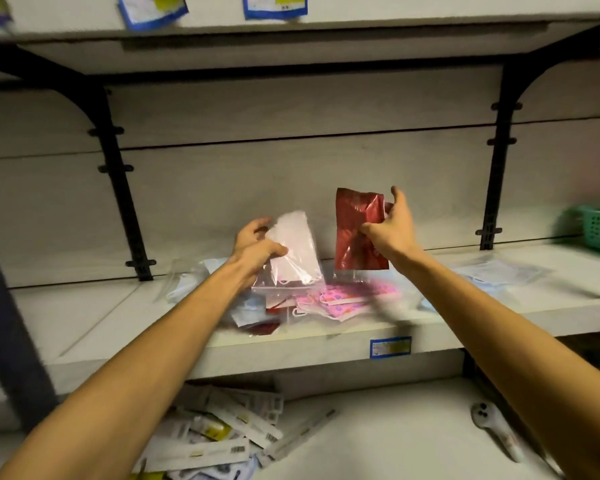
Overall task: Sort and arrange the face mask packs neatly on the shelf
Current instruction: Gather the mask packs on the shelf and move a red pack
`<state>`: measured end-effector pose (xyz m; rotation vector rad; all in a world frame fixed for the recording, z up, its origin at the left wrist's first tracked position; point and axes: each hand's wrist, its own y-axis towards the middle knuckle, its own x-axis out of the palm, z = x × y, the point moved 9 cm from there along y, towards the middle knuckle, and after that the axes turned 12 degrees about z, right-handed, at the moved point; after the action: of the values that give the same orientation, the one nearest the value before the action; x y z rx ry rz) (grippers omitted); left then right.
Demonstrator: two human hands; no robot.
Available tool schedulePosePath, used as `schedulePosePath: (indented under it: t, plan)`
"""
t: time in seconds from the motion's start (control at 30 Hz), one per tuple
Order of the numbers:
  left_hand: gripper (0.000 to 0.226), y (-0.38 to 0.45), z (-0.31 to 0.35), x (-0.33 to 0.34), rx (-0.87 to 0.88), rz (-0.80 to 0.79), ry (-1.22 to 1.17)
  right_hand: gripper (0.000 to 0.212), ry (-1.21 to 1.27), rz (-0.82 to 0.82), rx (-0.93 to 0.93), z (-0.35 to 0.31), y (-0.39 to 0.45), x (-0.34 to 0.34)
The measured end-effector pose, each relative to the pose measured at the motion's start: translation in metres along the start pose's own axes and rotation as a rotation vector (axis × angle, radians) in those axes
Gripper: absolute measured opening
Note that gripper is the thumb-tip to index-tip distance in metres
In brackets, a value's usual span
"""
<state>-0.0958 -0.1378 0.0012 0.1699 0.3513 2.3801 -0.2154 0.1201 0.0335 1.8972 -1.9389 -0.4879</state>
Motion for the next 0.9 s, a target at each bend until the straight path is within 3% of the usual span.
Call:
schedulePosePath:
  t: [0.13, 0.27, 0.37, 0.53, 0.63, 0.73, 0.9]
  plan:
    - [0.071, -0.028, 0.023, -0.044, 0.116, -0.029, 0.03, 0.097, 0.062, 0.0, 0.069, -0.034, -0.041, 0.018]
    - [0.076, -0.06, 0.046, -0.099, 0.192, -0.157, 0.106, 0.064, 0.005, 0.022, 0.072, -0.072, -0.101, 0.039]
    - [0.077, -0.084, 0.063, -0.154, 0.251, -0.164, 0.133, 0.059, 0.008, 0.002, 0.104, -0.099, -0.149, 0.065]
    - [0.096, -0.13, 0.076, -0.251, 0.187, -0.187, 0.096, 0.054, 0.121, 0.067, 0.0, -0.146, -0.242, 0.104]
    - [0.099, -0.156, 0.084, -0.31, 0.194, -0.206, 0.137, 0.033, 0.164, 0.075, -0.02, -0.16, -0.298, 0.132]
    - [0.091, -0.164, 0.094, -0.379, 0.177, -0.147, 0.077, 0.025, 0.186, -0.008, 0.014, -0.172, -0.344, 0.177]
    - [0.076, -0.146, 0.099, -0.502, 0.228, 0.061, 0.243, 0.019, 0.169, -0.221, 0.071, -0.195, -0.401, 0.277]
